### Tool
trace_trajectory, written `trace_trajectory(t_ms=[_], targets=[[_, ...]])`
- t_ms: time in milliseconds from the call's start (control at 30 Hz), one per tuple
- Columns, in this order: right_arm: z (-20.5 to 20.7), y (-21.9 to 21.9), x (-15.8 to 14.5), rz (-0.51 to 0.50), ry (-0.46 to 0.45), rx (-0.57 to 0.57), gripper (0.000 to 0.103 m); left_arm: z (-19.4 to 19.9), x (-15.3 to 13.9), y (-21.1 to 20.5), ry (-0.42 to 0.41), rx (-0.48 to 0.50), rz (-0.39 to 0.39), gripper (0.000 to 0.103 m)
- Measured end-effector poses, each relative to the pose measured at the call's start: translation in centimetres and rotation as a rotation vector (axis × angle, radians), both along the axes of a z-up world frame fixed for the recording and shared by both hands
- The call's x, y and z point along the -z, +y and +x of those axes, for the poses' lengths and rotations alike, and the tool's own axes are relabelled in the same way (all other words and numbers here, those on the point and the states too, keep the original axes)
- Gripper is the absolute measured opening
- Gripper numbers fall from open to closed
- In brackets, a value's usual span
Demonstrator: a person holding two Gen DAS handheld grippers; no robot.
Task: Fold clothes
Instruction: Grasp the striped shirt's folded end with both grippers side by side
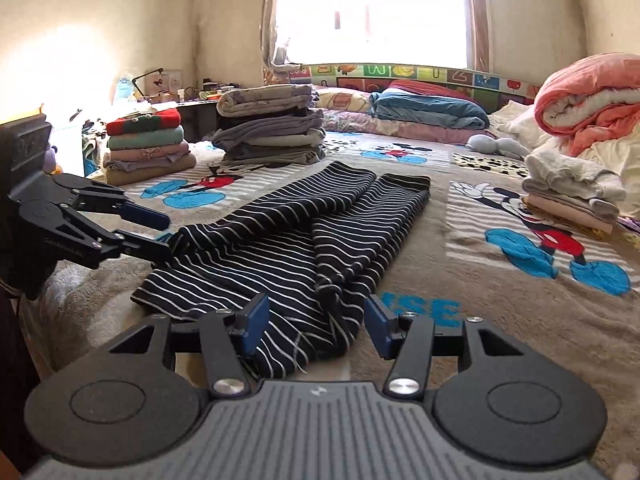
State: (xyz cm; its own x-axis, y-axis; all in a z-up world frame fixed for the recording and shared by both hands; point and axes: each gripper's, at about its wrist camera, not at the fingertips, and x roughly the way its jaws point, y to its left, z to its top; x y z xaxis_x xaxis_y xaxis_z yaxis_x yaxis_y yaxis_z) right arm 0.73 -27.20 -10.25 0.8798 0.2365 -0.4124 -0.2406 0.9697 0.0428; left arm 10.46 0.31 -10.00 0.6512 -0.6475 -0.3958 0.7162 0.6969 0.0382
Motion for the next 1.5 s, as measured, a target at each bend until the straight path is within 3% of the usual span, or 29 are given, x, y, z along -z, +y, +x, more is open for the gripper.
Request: trace_trajectory(t_ms=[100, 267, 300, 333, 400, 500, 633, 700, 867, 1000, 1133, 1267, 1500], targets=[[-0.7, -0.4, -0.4, -0.003, -0.027, 0.013, 0.057, -0.8, -0.4, -1.2, -0.042, 0.015, -0.041, 0.055], [-0.6, 0.3, 0.4, -0.014, -0.005, -0.01, 0.057, 1.5, 2.3, -4.2, 0.054, -0.01, 0.074, 0.055], [-0.4, 0.5, 0.7, -0.018, 0.002, -0.013, 0.057, 2.3, 3.1, -4.4, 0.146, -0.009, 0.114, 0.055], [-0.2, 0.8, 0.9, -0.024, 0.012, -0.015, 0.057, 2.4, 3.8, -4.5, 0.178, 0.008, 0.129, 0.056], [0.2, 1.0, 1.6, -0.033, 0.032, -0.01, 0.057, 2.1, 3.7, -4.3, 0.159, 0.016, 0.141, 0.056], [0.4, 0.9, 2.2, -0.043, 0.054, 0.005, 0.057, 1.1, 1.9, -2.7, 0.11, 0.039, 0.085, 0.056], [-0.4, -0.1, 1.7, -0.05, 0.027, 0.025, 0.058, 0.3, 0.8, -0.2, 0.047, 0.002, 0.064, 0.057], [-0.5, -0.4, 1.6, -0.091, 0.027, 0.037, 0.06, 0.1, 1.1, 0.3, 0.027, -0.02, 0.125, 0.057], [0.2, 0.3, 2.6, -0.282, 0.086, 0.03, 0.06, -0.6, 3.4, -0.1, -0.082, -0.027, 0.359, 0.057], [0.5, 1.7, 3.2, -0.38, 0.041, -0.011, 0.06, -1.0, 5.2, -1.0, -0.202, 0.003, 0.477, 0.057], [0.7, 3.1, 3.9, -0.478, -0.004, -0.052, 0.06, -0.4, 5.4, -2.1, -0.241, 0.021, 0.461, 0.055], [1.0, 4.5, 4.4, -0.571, -0.049, -0.093, 0.059, -0.6, 6.0, -3.5, -0.286, 0.043, 0.462, 0.043], [1.6, 5.1, 4.5, -0.547, -0.073, -0.15, 0.048, -0.8, 6.2, -4.0, -0.31, 0.021, 0.448, 0.042]])
